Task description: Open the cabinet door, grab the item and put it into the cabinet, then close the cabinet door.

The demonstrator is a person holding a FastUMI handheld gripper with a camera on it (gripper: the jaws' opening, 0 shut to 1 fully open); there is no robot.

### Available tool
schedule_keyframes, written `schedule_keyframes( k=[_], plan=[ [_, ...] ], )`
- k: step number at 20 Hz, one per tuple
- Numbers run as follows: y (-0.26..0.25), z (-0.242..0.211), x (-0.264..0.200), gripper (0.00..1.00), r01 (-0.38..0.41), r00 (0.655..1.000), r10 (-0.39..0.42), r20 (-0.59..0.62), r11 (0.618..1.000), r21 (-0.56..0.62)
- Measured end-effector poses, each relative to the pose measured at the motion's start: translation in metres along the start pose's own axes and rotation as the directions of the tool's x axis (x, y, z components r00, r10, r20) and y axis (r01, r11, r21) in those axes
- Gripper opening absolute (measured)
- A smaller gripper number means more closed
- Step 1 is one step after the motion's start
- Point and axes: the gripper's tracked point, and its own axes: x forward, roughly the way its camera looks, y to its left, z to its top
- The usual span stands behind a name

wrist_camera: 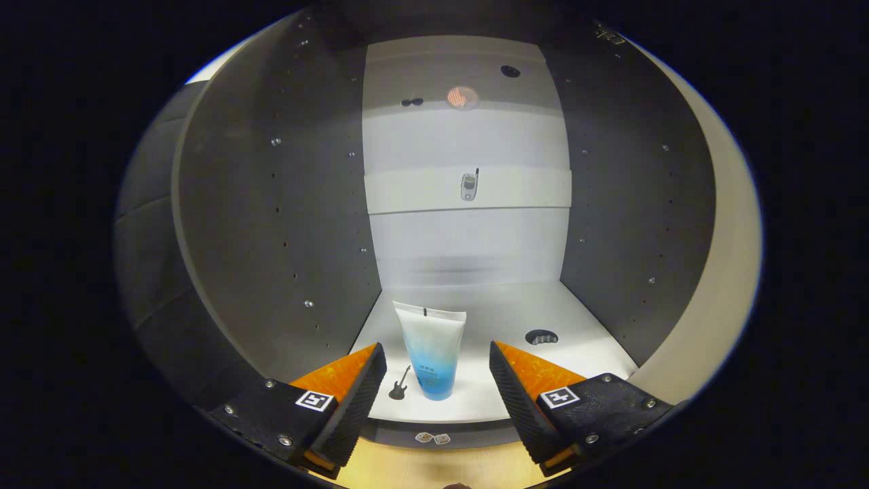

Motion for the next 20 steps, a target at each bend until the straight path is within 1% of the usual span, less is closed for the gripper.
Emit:
schedule_keyframes(
  k=[5, 11, 16, 20],
  plan=[
    [0.0, 0.008, -0.057, 0.94, -0.008, 0.994, 0.011, 0.105, 1.0, -0.03],
    [-0.002, -0.001, -0.143, 0.94, -0.01, 0.978, 0.017, 0.206, 0.999, -0.033],
    [-0.018, -0.014, -0.205, 0.94, 0.006, 0.972, -0.002, 0.236, 1.0, -0.016],
    [-0.038, -0.032, -0.25, 0.94, 0.014, 0.972, -0.02, 0.235, 1.0, 0.026]
  ],
)
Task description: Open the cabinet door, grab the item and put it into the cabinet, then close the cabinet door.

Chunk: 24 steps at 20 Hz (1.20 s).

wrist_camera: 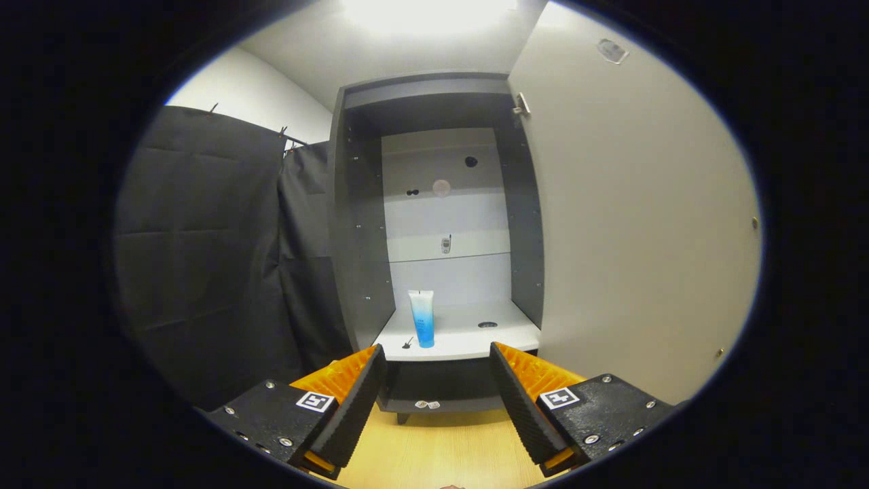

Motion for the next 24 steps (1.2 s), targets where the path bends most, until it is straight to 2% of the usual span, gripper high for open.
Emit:
schedule_keyframes(
  k=[7, 11, 15, 19, 24],
  plan=[
    [-0.033, 0.0, -0.082, 0.94, 0.011, 1.0, -0.011, 0.016, 1.0, 0.001],
    [-0.059, 0.009, -0.123, 0.94, 0.036, 0.998, -0.034, 0.05, 0.998, -0.054],
    [-0.098, 0.02, -0.157, 0.94, 0.1, 0.992, -0.099, 0.076, 0.995, -0.02],
    [-0.153, 0.023, -0.18, 0.94, 0.207, 0.974, -0.21, 0.087, 0.977, 0.042],
    [-0.218, 0.031, -0.197, 0.94, 0.346, 0.929, -0.356, 0.104, 0.932, 0.107]
  ],
)
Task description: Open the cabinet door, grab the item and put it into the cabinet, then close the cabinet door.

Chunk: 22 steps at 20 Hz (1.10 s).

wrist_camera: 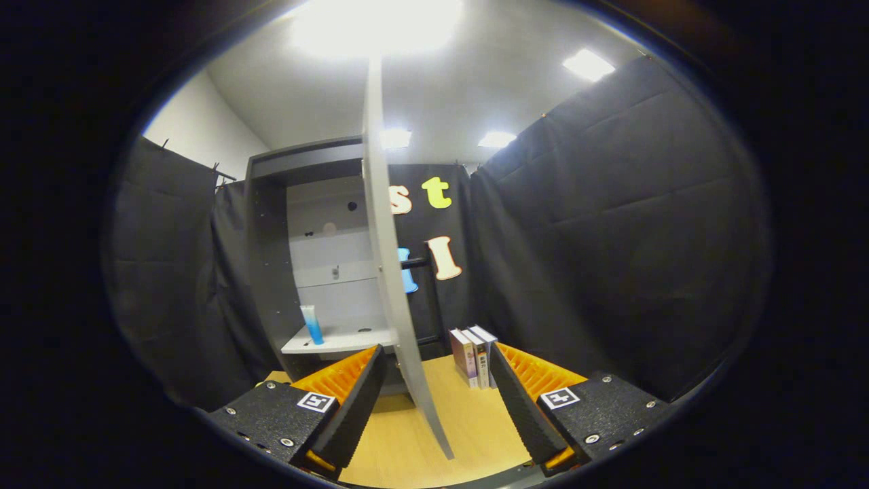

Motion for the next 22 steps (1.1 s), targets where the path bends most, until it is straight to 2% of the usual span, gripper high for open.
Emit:
schedule_keyframes(
  k=[5, 7, 14, 22],
  plan=[
    [-0.047, 0.01, 0.028, 0.95, 0.137, 0.989, -0.137, 0.057, 0.991, -0.005],
    [-0.055, 0.016, 0.043, 0.95, 0.165, 0.984, -0.165, 0.069, 0.986, -0.002],
    [-0.045, 0.035, 0.099, 0.95, 0.2, 0.975, -0.194, 0.106, 0.979, -0.043],
    [-0.037, 0.038, 0.097, 0.93, 0.24, 0.967, -0.23, 0.114, 0.968, -0.081]
  ],
)
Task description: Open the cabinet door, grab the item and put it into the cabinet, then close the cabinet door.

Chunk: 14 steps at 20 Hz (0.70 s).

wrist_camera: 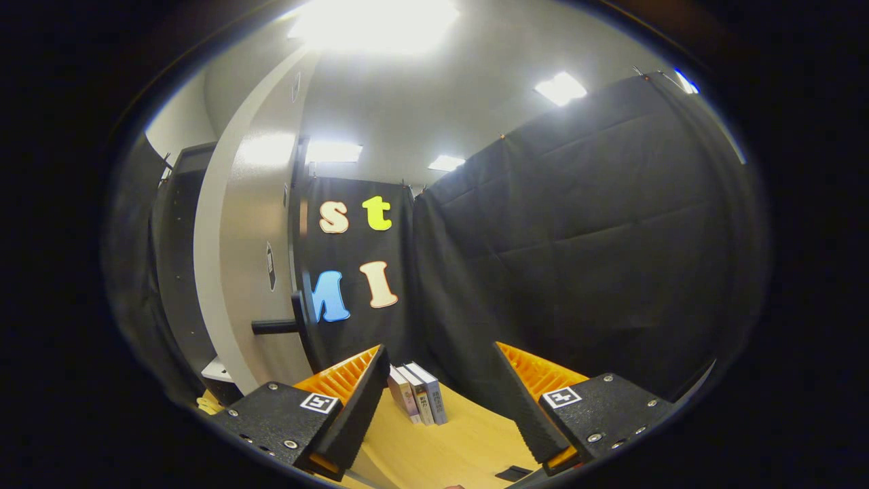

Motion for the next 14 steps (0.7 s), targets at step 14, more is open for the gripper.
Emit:
schedule_keyframes(
  k=[14],
  plan=[
    [0.098, -0.005, -0.049, 0.93, -0.215, 0.976, 0.217, -0.02, 0.975, 0.048]
  ],
)
